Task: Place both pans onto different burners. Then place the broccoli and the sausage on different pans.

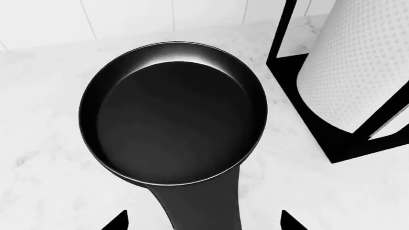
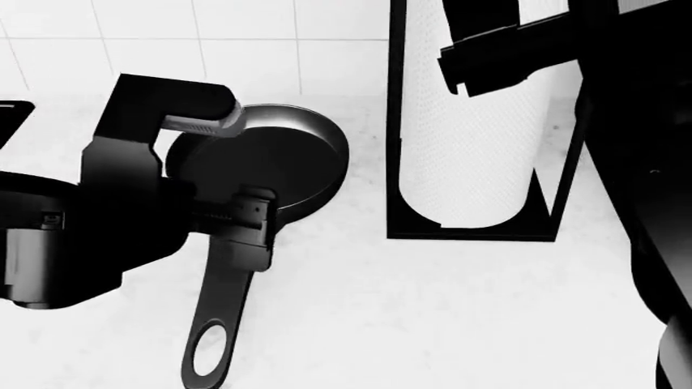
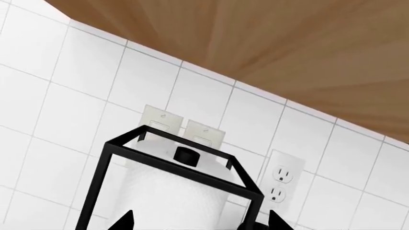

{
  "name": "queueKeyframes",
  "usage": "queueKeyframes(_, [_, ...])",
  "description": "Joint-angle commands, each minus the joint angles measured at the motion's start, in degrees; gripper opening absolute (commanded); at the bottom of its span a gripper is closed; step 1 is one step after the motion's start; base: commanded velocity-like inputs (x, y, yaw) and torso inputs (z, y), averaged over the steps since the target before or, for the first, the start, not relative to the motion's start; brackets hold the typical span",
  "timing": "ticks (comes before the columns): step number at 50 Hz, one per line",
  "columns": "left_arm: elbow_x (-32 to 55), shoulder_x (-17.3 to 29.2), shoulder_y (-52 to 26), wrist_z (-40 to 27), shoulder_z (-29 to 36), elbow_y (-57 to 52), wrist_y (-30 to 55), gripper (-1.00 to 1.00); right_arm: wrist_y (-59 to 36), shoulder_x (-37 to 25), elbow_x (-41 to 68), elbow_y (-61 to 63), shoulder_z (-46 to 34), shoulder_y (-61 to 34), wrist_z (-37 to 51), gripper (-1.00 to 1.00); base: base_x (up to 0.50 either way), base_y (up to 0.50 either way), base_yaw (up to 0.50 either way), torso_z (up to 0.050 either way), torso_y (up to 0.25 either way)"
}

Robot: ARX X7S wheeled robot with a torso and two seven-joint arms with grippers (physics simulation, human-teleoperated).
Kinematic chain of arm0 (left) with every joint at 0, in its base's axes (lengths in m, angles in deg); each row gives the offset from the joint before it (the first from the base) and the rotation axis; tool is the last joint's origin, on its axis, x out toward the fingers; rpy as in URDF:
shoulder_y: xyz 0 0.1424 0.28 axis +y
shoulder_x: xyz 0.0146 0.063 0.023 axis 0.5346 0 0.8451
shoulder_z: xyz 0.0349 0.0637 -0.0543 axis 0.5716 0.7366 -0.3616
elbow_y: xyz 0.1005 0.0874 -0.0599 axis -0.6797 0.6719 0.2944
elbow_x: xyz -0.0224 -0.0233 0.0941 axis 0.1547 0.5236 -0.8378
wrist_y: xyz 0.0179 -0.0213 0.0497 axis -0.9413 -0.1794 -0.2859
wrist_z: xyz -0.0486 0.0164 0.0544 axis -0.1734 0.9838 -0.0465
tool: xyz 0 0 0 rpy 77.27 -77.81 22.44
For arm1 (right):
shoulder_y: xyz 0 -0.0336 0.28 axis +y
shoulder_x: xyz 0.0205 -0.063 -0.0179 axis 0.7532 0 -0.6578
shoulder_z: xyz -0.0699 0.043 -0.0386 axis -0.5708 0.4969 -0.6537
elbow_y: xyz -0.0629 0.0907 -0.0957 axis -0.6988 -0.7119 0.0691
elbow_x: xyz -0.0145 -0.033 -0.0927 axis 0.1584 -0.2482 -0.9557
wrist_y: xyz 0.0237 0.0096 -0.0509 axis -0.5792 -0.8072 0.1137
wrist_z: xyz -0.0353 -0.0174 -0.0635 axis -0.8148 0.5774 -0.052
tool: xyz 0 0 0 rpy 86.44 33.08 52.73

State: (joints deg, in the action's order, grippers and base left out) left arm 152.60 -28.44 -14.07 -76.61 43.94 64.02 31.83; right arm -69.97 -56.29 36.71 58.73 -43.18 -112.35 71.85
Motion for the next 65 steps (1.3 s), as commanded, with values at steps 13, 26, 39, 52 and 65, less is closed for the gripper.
queueKeyframes(13, [-6.80, -2.82, 3.31, 5.66, 2.40, 1.74, -3.68, 1.00, -0.03, 0.92, -0.14, 0.62, 1.99, 1.58, -1.06, 1.00, 0.00, 0.00, 0.00, 0.000, 0.000])
queueKeyframes(26, [-10.27, -2.70, 4.63, 8.13, 4.66, 3.14, -5.68, 1.00, 0.66, 0.82, 0.23, 0.57, 2.20, 2.42, -0.79, 1.00, 0.00, 0.00, 0.00, 0.000, 0.000])
queueKeyframes(39, [-10.56, -3.15, 5.06, 9.15, 5.17, 4.55, -6.30, 1.00, 0.61, 0.79, 0.78, 0.81, 2.28, 2.57, -0.50, 1.00, 0.00, 0.00, 0.00, 0.000, 0.000])
queueKeyframes(52, [-10.59, -3.25, 6.49, 9.13, 5.49, 4.44, -7.08, 1.00, 0.53, 0.88, 1.29, 1.27, 2.89, 3.21, 0.04, 1.00, 0.00, 0.00, 0.00, 0.000, 0.000])
queueKeyframes(65, [-11.74, -2.98, 7.83, 9.33, 6.45, 3.80, -8.14, -1.00, 0.74, 0.71, 1.74, 1.15, 2.81, 3.33, 0.28, 1.00, 0.00, 0.00, 0.00, 0.000, 0.000])
